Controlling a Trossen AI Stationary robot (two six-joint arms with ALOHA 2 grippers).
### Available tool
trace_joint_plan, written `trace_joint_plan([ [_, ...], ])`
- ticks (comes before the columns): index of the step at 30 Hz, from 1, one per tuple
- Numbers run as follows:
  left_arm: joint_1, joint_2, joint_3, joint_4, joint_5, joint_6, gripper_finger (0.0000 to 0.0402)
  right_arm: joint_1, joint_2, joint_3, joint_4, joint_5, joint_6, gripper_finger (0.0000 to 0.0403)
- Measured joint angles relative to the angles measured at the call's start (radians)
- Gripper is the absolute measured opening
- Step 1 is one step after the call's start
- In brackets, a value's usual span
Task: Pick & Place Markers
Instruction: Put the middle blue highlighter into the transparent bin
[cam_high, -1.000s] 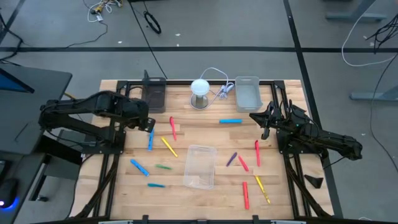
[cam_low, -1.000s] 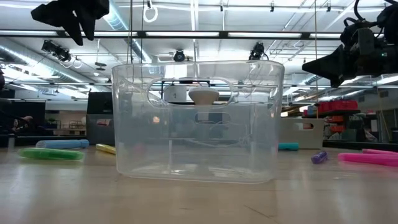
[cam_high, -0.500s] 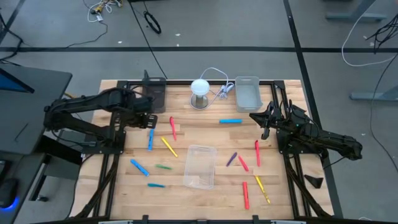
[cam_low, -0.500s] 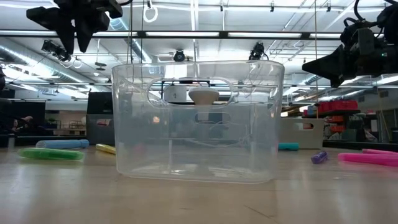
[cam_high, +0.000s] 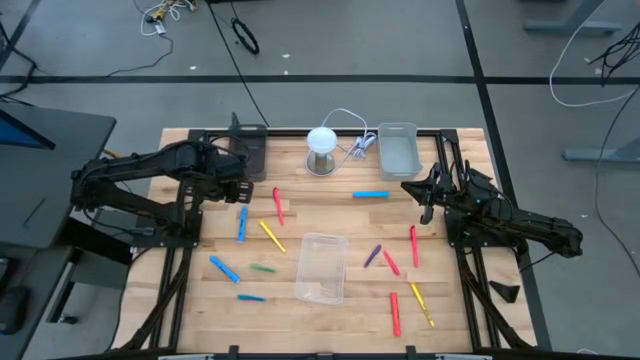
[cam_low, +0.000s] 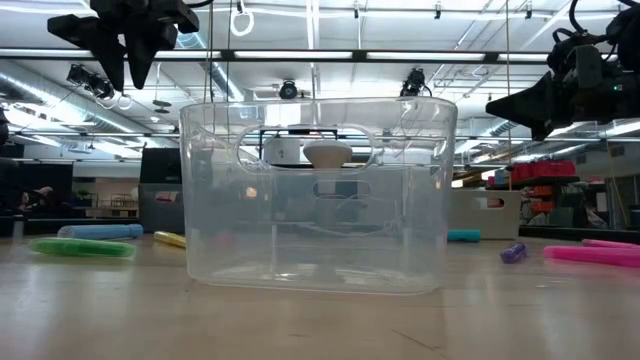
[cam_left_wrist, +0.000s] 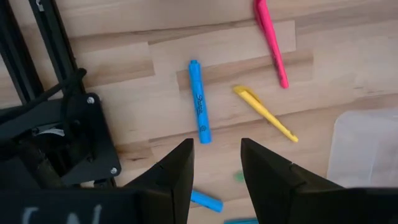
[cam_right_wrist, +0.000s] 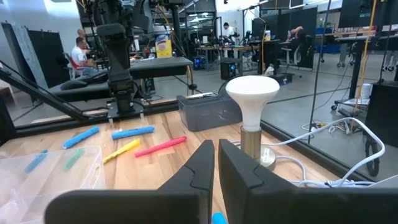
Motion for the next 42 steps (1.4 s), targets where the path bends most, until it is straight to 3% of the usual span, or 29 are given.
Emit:
trace_joint_plan([
  [17, -0.026, 0.123, -0.006, 0.026, 0.011, -0.071, 0.0138, 0.0, 0.0, 0.0, 0.0, 0.0, 0.0, 0.0029],
  [24, -0.041, 0.122, -0.166, 0.227, 0.138, -0.127, 0.0138, 0.0, 0.0, 0.0, 0.0, 0.0, 0.0, 0.0029],
  [42, -0.089, 0.124, -0.447, 0.406, 0.099, -0.255, 0.0138, 0.0, 0.0, 0.0, 0.0, 0.0, 0.0, 0.0029],
])
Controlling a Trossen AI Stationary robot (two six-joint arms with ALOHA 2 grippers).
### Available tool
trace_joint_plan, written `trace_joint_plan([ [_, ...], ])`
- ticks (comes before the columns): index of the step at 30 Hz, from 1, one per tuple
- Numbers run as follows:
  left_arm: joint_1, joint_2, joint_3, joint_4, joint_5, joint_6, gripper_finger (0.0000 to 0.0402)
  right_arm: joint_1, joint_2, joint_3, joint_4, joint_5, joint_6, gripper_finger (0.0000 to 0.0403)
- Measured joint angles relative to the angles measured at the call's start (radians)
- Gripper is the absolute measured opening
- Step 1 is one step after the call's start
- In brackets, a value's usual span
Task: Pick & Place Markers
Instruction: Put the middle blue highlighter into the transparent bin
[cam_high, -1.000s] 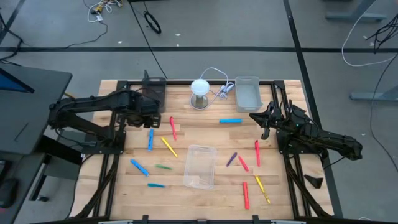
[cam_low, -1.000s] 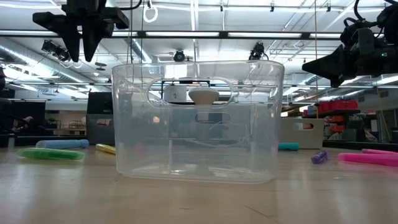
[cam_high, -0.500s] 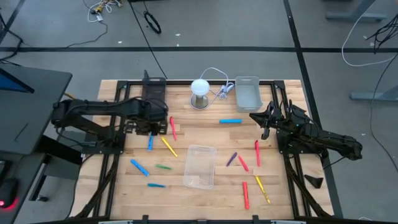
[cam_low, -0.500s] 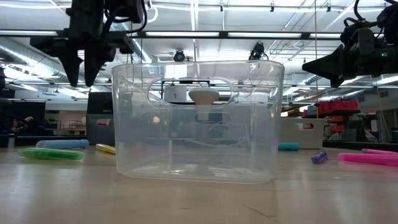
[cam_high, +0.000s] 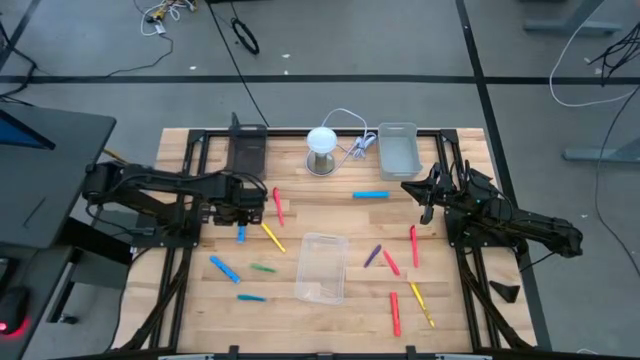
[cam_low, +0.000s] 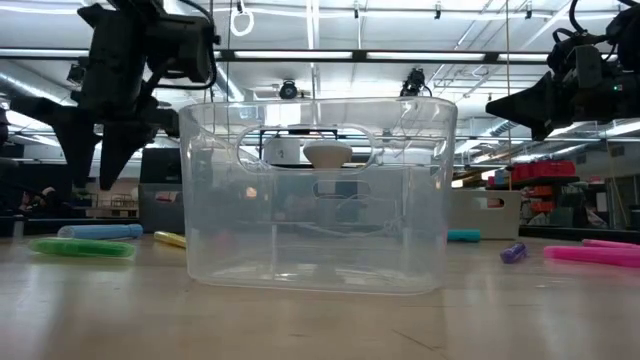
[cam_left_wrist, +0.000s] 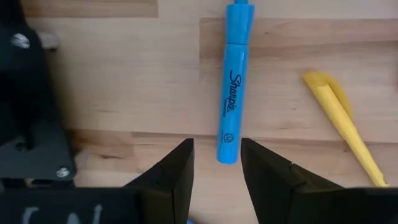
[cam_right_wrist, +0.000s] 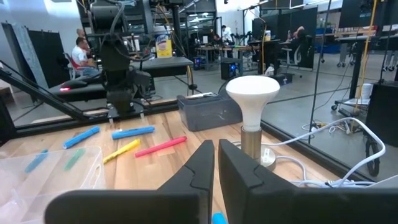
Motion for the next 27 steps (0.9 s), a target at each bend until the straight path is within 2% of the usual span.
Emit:
trace_joint_plan([
  [21, 0.0, 0.004, -0.205, 0.326, -0.017, 0.0, 0.0138, 0.0, 0.0, 0.0, 0.0, 0.0, 0.0, 0.0029],
  [27, 0.001, 0.032, -0.222, 0.355, -0.021, 0.002, 0.0138, 0.0, 0.0, 0.0, 0.0, 0.0, 0.0, 0.0029],
])
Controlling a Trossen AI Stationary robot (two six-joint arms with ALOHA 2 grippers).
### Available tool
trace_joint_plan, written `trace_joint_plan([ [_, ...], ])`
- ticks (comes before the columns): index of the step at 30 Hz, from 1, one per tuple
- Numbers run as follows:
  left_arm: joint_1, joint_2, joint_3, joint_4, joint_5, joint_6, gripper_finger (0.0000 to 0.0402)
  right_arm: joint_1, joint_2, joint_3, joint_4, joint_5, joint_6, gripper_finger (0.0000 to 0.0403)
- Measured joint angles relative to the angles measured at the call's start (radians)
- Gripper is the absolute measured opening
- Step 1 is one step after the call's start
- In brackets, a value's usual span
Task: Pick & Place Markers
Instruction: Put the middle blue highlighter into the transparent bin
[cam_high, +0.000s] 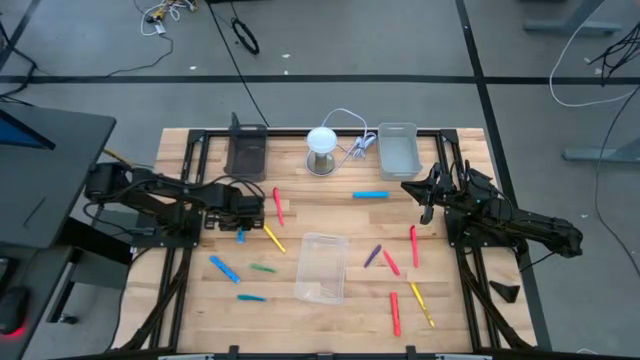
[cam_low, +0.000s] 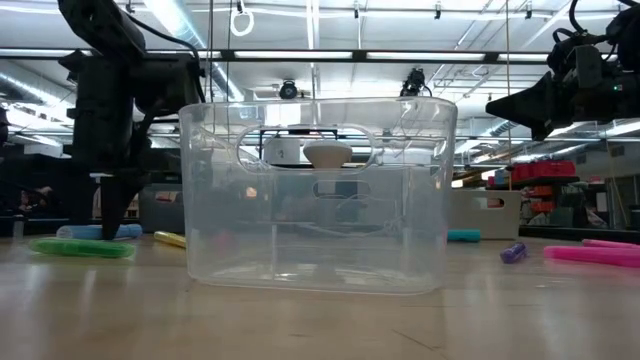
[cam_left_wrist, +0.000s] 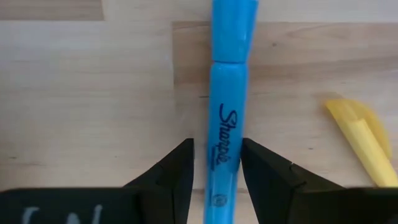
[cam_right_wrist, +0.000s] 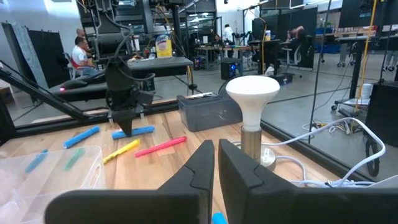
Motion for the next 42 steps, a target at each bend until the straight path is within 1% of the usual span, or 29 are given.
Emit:
trace_joint_plan([
  [7, 0.003, 0.012, 0.002, 0.001, -0.002, -0.018, 0.0133, 0.0, 0.0, 0.0, 0.0, 0.0, 0.0, 0.0029],
  [10, 0.004, 0.02, 0.004, 0.005, 0.016, -0.035, 0.0113, 0.0, 0.0, 0.0, 0.0, 0.0, 0.0, 0.0029],
  [14, 0.004, 0.025, 0.004, 0.007, 0.02, -0.043, 0.0072, 0.0, 0.0, 0.0, 0.0, 0.0, 0.0, 0.0029],
  [15, 0.004, 0.025, 0.004, 0.007, 0.021, -0.044, 0.0069, 0.0, 0.0, 0.0, 0.0, 0.0, 0.0, 0.0029],
  [25, 0.0, 0.025, 0.007, 0.004, 0.036, -0.045, 0.0069, 0.0, 0.0, 0.0, 0.0, 0.0, 0.0, 0.0029],
  [30, -0.038, 0.03, 0.086, -0.07, 0.072, -0.07, 0.0069, 0.0, 0.0, 0.0, 0.0, 0.0, 0.0, 0.0029],
  [35, -0.095, 0.03, 0.186, -0.16, 0.059, -0.136, 0.0069, 0.0, 0.0, 0.0, 0.0, 0.0, 0.0, 0.0029],
  [42, -0.21, 0.031, 0.3, -0.239, 0.037, -0.274, 0.0069, 0.0, 0.0, 0.0, 0.0, 0.0, 0.0, 0.0029],
])
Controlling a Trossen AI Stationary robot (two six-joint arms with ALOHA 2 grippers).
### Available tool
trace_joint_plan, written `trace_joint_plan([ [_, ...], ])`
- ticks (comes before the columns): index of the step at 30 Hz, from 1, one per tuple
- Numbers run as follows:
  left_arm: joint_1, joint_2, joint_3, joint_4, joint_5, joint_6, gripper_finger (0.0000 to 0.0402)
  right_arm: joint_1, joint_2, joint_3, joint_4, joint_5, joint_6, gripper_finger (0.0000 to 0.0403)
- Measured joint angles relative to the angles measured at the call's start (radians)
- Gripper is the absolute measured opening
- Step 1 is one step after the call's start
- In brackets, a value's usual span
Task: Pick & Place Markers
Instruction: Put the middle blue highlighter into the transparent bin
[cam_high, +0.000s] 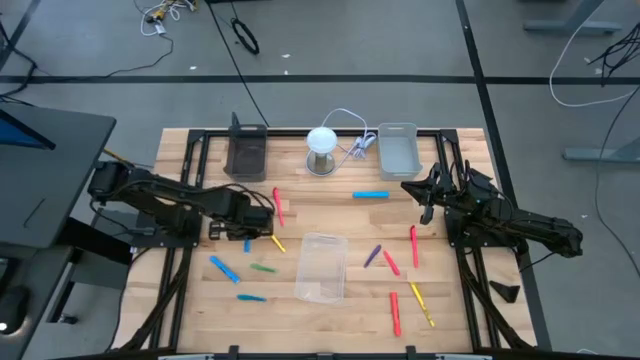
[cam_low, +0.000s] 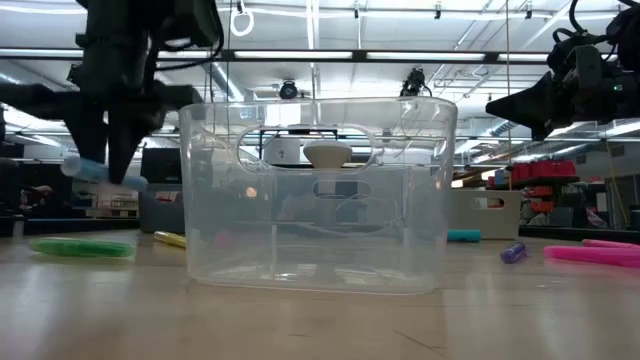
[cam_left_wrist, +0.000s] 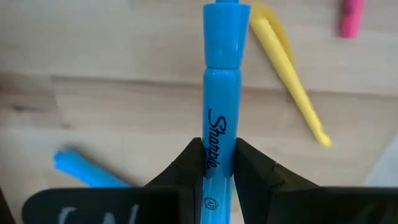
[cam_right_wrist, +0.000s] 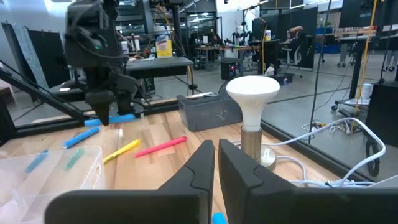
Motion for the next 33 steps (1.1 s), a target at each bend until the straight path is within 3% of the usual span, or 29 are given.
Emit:
trace_joint_plan([
  [8, -0.129, 0.062, 0.113, -0.069, 0.015, -0.153, 0.0068, 0.0, 0.0, 0.0, 0.0, 0.0, 0.0, 0.0029],
  [14, -0.18, 0.145, 0.264, -0.181, 0.021, -0.191, 0.0068, 0.0, 0.0, 0.0, 0.0, 0.0, 0.0, 0.0029],
  [22, -0.221, 0.258, 0.478, -0.291, 0.011, -0.202, 0.0068, 0.0, 0.0, 0.0, 0.0, 0.0, 0.0, 0.0029],
  [33, -0.224, 0.387, 0.671, -0.387, 0.008, -0.205, 0.0068, 0.0, 0.0, 0.0, 0.0, 0.0, 0.0, 0.0029],
])
